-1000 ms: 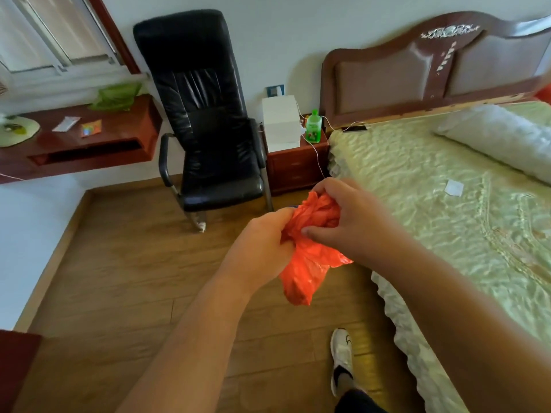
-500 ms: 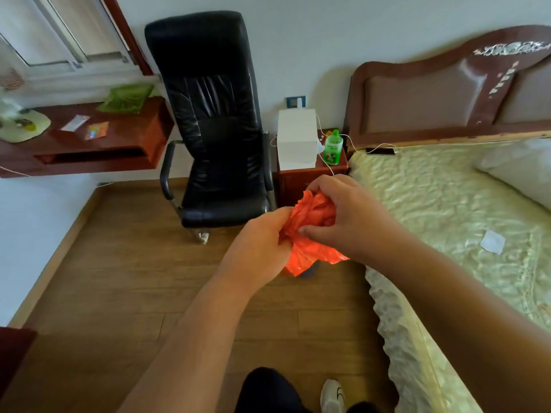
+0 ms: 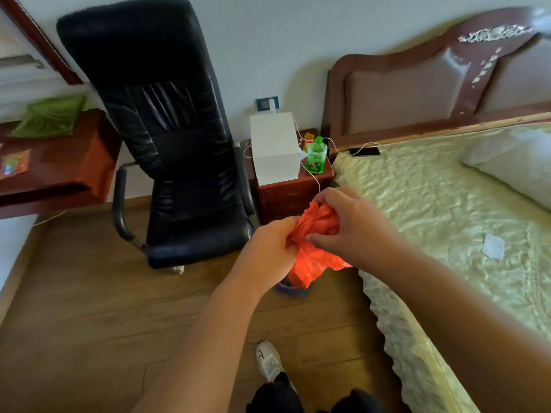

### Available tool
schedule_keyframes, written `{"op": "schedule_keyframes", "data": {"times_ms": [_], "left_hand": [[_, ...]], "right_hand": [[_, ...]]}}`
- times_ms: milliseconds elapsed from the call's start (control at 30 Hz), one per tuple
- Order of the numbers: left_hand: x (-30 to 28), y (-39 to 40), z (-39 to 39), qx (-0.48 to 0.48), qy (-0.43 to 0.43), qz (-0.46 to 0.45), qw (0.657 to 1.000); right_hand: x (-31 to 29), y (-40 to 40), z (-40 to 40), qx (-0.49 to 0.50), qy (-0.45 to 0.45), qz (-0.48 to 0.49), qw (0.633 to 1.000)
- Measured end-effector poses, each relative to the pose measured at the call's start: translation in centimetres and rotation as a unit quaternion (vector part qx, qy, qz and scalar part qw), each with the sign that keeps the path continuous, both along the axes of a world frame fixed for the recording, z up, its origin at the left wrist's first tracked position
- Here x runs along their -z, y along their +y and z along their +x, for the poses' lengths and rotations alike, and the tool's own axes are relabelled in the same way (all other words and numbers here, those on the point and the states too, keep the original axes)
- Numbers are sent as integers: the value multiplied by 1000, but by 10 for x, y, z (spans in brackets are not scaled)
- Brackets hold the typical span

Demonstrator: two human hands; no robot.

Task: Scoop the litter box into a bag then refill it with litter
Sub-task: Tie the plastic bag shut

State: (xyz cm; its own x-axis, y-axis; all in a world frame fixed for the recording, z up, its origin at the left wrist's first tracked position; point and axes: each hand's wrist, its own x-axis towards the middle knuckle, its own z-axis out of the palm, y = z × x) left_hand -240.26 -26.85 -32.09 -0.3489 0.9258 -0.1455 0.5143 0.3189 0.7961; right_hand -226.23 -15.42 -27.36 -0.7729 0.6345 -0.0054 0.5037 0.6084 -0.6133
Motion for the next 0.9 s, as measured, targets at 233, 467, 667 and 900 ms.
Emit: {"op": "schedule_keyframes", "data": {"times_ms": [233, 467, 667, 900], "left_hand": [[35, 66, -71, 16, -6, -33, 999], [93, 118, -109, -36, -4, -75, 997], [184, 150, -126, -94, -33, -114, 988], [333, 166, -125, -145, -65, -154, 975]], "right_hand": [[36, 60, -66, 36, -5, -37, 999], [95, 120, -115, 1, -21, -76, 997], [184, 158, -142, -25, -55, -132, 989], [318, 176, -148, -33, -95, -204, 974]]}}
